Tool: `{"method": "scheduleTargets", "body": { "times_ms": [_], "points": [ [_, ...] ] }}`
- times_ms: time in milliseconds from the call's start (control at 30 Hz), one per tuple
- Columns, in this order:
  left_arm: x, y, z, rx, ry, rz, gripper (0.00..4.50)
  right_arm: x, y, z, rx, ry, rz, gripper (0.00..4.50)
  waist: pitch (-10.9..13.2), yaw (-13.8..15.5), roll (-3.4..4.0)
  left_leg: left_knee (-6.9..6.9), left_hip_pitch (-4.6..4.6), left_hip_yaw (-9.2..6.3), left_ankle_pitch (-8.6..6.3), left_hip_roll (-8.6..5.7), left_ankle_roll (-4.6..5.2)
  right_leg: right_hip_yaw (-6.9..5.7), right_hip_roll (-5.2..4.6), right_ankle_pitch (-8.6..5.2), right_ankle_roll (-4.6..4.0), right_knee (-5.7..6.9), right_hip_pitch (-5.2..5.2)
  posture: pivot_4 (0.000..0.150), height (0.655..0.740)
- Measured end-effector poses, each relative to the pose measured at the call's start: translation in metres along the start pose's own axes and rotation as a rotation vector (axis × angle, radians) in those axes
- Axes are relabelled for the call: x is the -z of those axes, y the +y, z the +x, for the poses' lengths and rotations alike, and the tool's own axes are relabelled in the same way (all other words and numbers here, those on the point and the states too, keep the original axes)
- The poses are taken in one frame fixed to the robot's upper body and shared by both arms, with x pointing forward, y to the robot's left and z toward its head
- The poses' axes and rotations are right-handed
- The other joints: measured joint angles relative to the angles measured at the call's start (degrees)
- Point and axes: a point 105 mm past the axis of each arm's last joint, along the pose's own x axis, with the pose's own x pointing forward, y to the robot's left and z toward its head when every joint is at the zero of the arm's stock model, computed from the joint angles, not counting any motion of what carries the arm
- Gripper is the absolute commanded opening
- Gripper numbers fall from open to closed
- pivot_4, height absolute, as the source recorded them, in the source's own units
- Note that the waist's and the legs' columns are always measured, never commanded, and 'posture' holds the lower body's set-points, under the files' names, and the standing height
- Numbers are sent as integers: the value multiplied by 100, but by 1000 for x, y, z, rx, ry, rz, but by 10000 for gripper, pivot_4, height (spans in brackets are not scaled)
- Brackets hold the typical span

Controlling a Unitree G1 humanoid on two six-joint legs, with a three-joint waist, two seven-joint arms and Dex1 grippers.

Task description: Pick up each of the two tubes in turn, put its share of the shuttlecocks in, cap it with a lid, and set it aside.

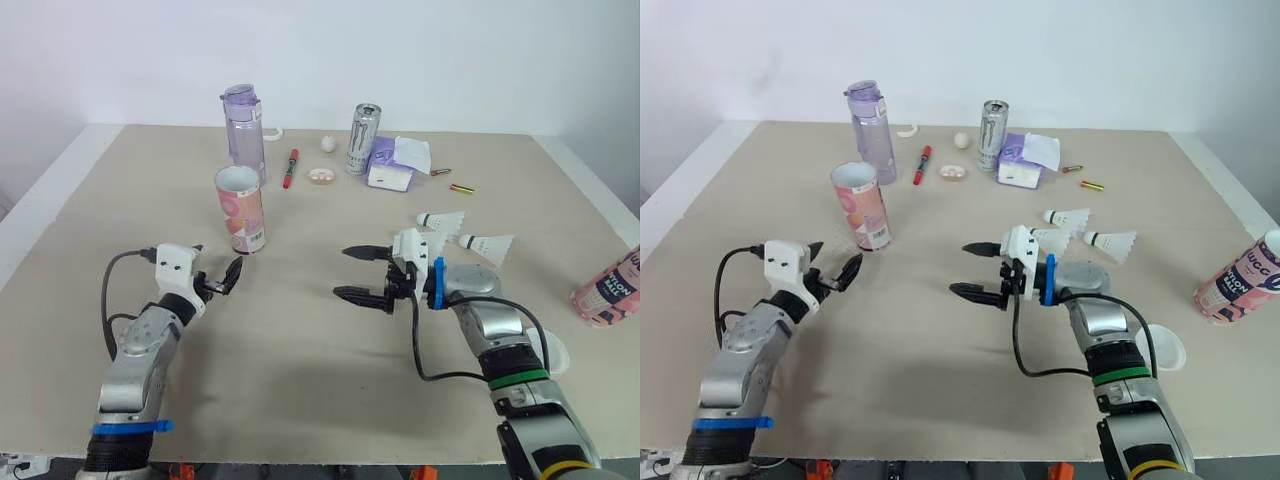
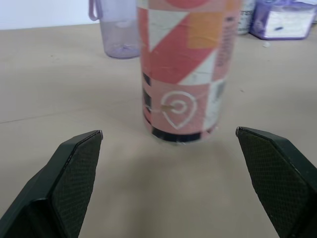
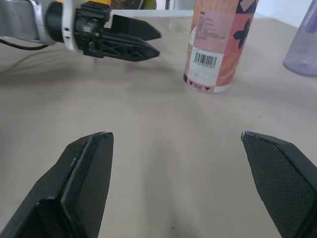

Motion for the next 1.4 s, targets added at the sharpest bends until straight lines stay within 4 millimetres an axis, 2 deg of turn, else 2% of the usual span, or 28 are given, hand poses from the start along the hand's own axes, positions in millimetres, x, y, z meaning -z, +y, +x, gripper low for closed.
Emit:
{"method": "scheduleTargets", "body": {
  "times_ms": [467, 833, 1033, 1400],
  "points": [
    [5, 0, 26, 99, 43, -75, 45000, 0, -6, 1, 42, 6, 10, 44238, 0, -2, 0, -2, -2, -1, 0, -2, 0, 1, 1, -1, 0, 0, -1, 1500, 7400],
    [9, 4, 45, 170, 88, 15, 45000, -1, -6, 3, 52, -1, 11, 44238, 1, -2, -1, -2, -4, -2, 0, -4, 0, 1, 1, -1, 1, 0, -1, 1500, 7400],
    [4, 6, 58, 209, 79, 76, 45000, -1, -8, 3, 64, -1, 8, 44238, 1, -3, -1, -2, -5, -2, 0, -4, 0, 1, 2, -1, 1, 0, -2, 1500, 7400],
    [5, 4, 81, 281, 95, 101, 45000, -1, -9, 1, 74, 3, 3, 44238, 2, -1, -3, -2, -12, -3, 0, -7, 0, 0, 1, -3, 4, -1, -6, 1500, 7400]
  ]
}}
